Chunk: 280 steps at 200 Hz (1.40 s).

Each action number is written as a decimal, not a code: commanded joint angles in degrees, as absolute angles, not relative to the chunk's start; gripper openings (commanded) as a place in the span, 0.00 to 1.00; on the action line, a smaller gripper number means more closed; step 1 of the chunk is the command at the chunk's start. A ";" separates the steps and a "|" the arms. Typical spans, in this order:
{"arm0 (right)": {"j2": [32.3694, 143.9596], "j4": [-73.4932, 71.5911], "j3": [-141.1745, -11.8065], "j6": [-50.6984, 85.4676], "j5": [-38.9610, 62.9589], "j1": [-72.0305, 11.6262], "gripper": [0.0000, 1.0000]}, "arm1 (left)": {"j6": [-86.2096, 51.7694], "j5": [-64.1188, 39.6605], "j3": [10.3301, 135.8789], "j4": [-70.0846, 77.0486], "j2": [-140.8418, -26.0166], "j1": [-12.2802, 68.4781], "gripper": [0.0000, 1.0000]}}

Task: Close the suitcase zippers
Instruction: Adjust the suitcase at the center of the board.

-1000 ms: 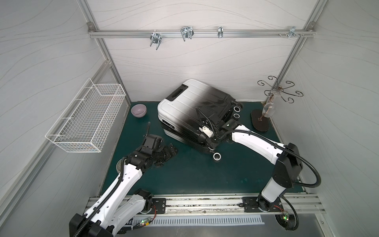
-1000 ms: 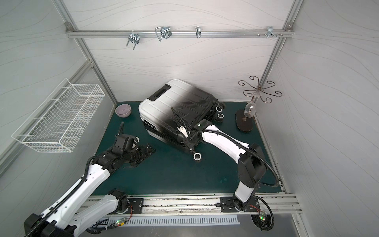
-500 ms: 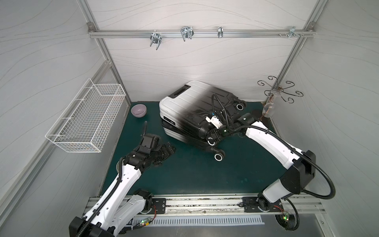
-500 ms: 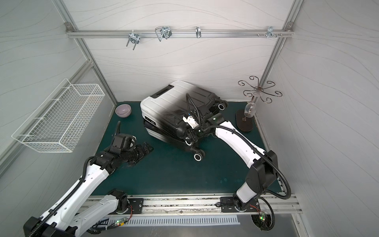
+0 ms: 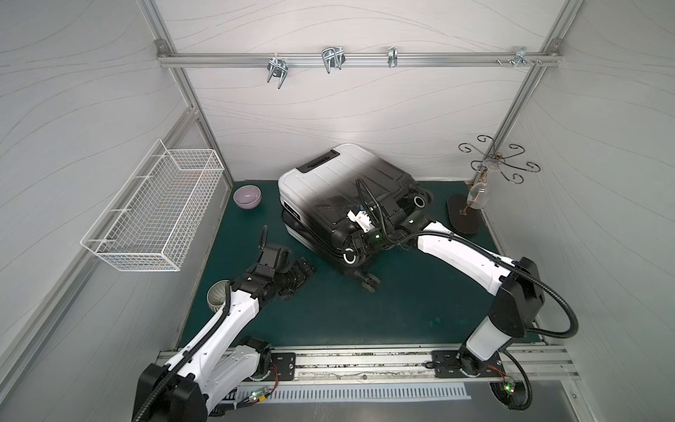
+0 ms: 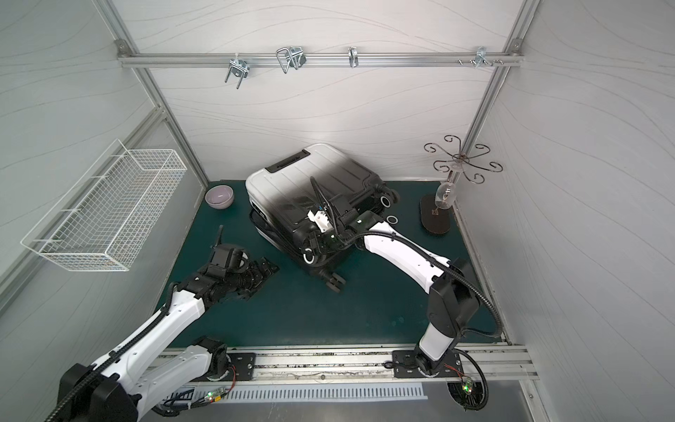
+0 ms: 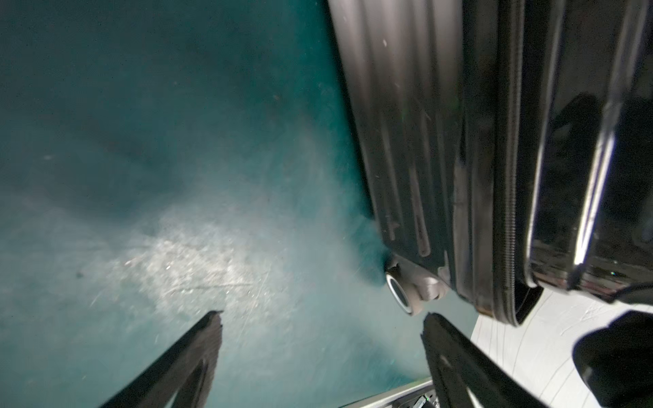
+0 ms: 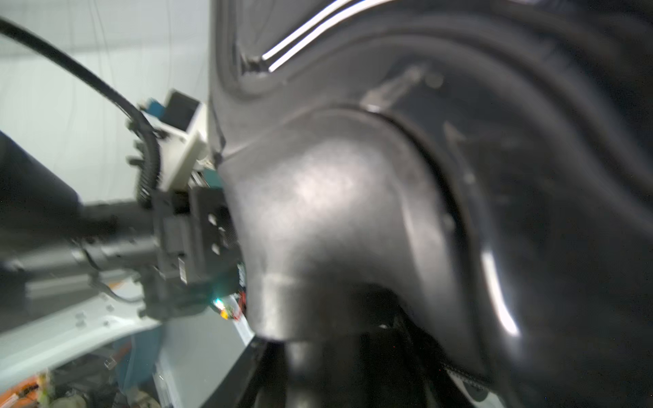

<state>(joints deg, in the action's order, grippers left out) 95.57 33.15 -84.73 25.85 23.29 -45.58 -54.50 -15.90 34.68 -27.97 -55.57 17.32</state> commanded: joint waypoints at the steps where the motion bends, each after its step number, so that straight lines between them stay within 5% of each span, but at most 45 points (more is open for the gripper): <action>1: 94.92 27.02 -90.90 30.04 23.75 -44.59 0.00 | -56.47 -15.01 34.55 -23.60 -55.83 18.11 0.90; 52: 86.12 38.67 -86.33 21.44 34.44 -39.74 0.00 | -56.47 -13.68 32.00 -20.46 -56.61 18.02 0.90; 123: 86.12 41.87 -79.15 16.34 36.33 -37.72 0.00 | -53.75 -12.93 35.43 -12.33 -70.05 17.33 0.90; 159: 84.65 36.73 -78.17 22.53 38.97 -36.64 0.00 | -57.02 -10.99 35.50 -3.81 -73.70 17.14 0.91; 202: 89.45 8.05 -76.75 49.56 35.63 -43.77 0.00 | -58.72 -2.85 36.47 13.67 -80.15 16.47 0.92; 245: 91.08 11.45 -84.27 47.84 33.03 -44.17 0.00 | -51.95 -3.55 48.86 8.51 -88.62 12.20 0.93; 280: 83.14 19.66 -75.97 42.28 33.76 -37.39 0.00 | -48.90 -6.16 50.44 0.87 -84.31 8.96 0.93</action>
